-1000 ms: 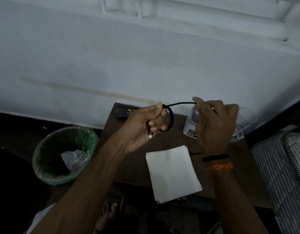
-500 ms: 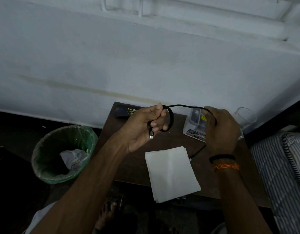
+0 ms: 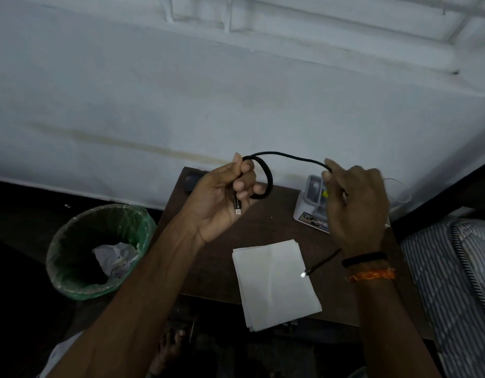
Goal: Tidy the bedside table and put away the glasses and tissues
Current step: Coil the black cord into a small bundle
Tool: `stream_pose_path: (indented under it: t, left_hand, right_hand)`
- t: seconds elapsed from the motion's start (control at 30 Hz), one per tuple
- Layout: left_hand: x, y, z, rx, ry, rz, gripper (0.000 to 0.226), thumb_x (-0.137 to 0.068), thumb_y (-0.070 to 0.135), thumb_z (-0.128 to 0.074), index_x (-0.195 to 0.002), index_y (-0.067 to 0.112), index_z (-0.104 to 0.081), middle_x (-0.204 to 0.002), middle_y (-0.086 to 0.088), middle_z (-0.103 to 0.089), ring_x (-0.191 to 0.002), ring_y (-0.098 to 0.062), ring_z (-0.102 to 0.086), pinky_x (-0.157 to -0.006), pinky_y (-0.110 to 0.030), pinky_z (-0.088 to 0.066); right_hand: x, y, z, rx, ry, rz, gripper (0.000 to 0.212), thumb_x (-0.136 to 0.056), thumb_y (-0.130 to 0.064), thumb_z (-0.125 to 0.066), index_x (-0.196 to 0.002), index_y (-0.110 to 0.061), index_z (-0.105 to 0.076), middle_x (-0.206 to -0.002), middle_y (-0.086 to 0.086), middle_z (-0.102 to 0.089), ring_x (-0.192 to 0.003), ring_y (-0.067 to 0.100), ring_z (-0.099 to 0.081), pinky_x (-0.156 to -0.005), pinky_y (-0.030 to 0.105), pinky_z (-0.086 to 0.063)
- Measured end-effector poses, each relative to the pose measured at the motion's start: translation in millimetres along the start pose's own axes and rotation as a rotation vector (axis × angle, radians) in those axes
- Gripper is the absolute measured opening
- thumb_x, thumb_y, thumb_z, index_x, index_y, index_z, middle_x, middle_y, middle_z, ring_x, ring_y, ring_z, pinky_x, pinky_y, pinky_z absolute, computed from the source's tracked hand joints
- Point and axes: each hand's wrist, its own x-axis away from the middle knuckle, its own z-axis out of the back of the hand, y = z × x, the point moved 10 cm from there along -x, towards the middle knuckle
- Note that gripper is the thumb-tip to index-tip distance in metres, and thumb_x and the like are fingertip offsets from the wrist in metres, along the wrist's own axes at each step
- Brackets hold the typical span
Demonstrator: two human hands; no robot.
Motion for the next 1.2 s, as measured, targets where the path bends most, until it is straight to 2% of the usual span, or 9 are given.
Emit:
stream_pose_path:
  t: [0.17,0.3,0.47,0.77,0.9,0.97,1.07,1.13,1.2]
  left_hand:
    - [-0.7,20.4,7.9,0.143,0.047,-0.140,0.028,-0.104,0.021,-0.037,-0.088,0.008,-0.056,-0.069,-0.001,-0.058,-0.059,-0.012,-0.051,-0.087,-0.027,-0.053]
    - [0.9,30.3,10.1,0.179,0.047,-0.209,0.022,-0.103,0.013,-0.038,-0.097,0.004,-0.057,-0.095,-0.010,-0.072,-0.087,-0.021,-0.070,-0.098,-0.032,-0.053]
    - [0.2,33.4,11.0,-0.168,0.157,-0.256,0.020,-0.103,0.009,-0.034,-0.100,0.006,-0.054,-0.118,-0.019,-0.069,-0.110,-0.029,-0.068,-0.105,-0.037,-0.048]
    - [-5.1,18.3,14.9,-0.260,0.204,-0.242,0.016,-0.103,0.004,-0.035,-0.107,0.004,-0.051,-0.130,-0.021,-0.061,-0.120,-0.029,-0.063,-0.109,-0.038,-0.044]
    - [-4.8,7.9,32.9,-0.824,0.328,-0.208,0.014,-0.103,0.011,-0.041,-0.107,0.015,-0.054,-0.132,-0.007,-0.061,-0.123,-0.017,-0.060,-0.112,-0.045,-0.041]
    - [-4.6,-4.1,31.5,-1.137,0.268,-0.180,0.013,-0.103,0.019,-0.042,-0.111,0.014,-0.051,-0.131,-0.006,-0.060,-0.121,-0.019,-0.060,-0.107,-0.049,-0.044]
    - [-3.0,-18.3,26.3,-1.358,0.131,-0.149,0.018,-0.100,0.025,-0.040,-0.111,0.018,-0.052,-0.112,0.005,-0.067,-0.104,-0.014,-0.065,-0.095,-0.046,-0.051]
    - [-2.2,-19.4,26.0,-1.343,0.120,-0.107,0.015,-0.097,0.027,-0.041,-0.096,0.031,-0.056,-0.090,0.018,-0.067,-0.088,-0.005,-0.063,-0.088,-0.041,-0.050]
    - [-2.6,-21.5,23.1,-1.250,0.103,-0.066,0.020,-0.099,0.021,-0.042,-0.089,0.023,-0.058,-0.078,0.011,-0.066,-0.075,-0.010,-0.061,-0.078,-0.039,-0.048]
  right_hand:
    - [3.4,-20.1,-22.0,-0.171,-0.272,-0.061,0.022,-0.097,-0.019,-0.055,-0.090,-0.010,-0.074,-0.070,0.002,-0.064,-0.065,0.016,-0.057,-0.061,0.029,-0.040]
    - [18.8,-37.3,-51.1,-0.210,-0.562,-0.074,0.036,-0.097,-0.025,-0.054,-0.066,-0.010,-0.062,-0.053,0.001,-0.053,-0.051,0.012,-0.047,-0.052,0.029,-0.036]
    - [43.9,-56.9,-78.0,-0.217,-0.789,-0.021,0.043,-0.099,-0.030,-0.052,-0.058,-0.017,-0.050,-0.051,0.001,-0.043,-0.047,0.011,-0.040,-0.052,0.024,-0.033]
    - [61.2,-63.5,-95.6,-0.139,-0.912,-0.008,0.043,-0.099,-0.027,-0.049,-0.057,-0.029,-0.038,-0.054,-0.007,-0.040,-0.049,0.004,-0.040,-0.051,0.020,-0.028]
    - [59.4,-69.8,-89.9,-0.150,-0.916,0.058,0.039,-0.095,-0.017,-0.049,-0.057,-0.022,-0.042,-0.055,-0.003,-0.044,-0.049,0.013,-0.043,-0.049,0.026,-0.032]
    - [55.7,-72.4,-84.9,-0.172,-0.905,0.076,0.027,-0.092,-0.011,-0.048,-0.065,-0.014,-0.052,-0.060,0.002,-0.051,-0.053,0.020,-0.048,-0.053,0.036,-0.039]
    - [44.0,-72.9,-74.1,-0.189,-0.829,0.098,0.020,-0.094,-0.011,-0.048,-0.077,-0.015,-0.058,-0.072,0.001,-0.059,-0.064,0.017,-0.053,-0.062,0.039,-0.046]
    - [34.0,-67.7,-63.8,-0.186,-0.736,0.093,0.019,-0.098,-0.016,-0.048,-0.085,-0.016,-0.062,-0.082,-0.001,-0.063,-0.074,0.014,-0.056,-0.068,0.034,-0.047]
    - [26.5,-62.7,-52.9,-0.186,-0.637,0.099,0.018,-0.099,-0.018,-0.048,-0.088,-0.017,-0.063,-0.087,-0.002,-0.063,-0.078,0.014,-0.056,-0.071,0.033,-0.046]
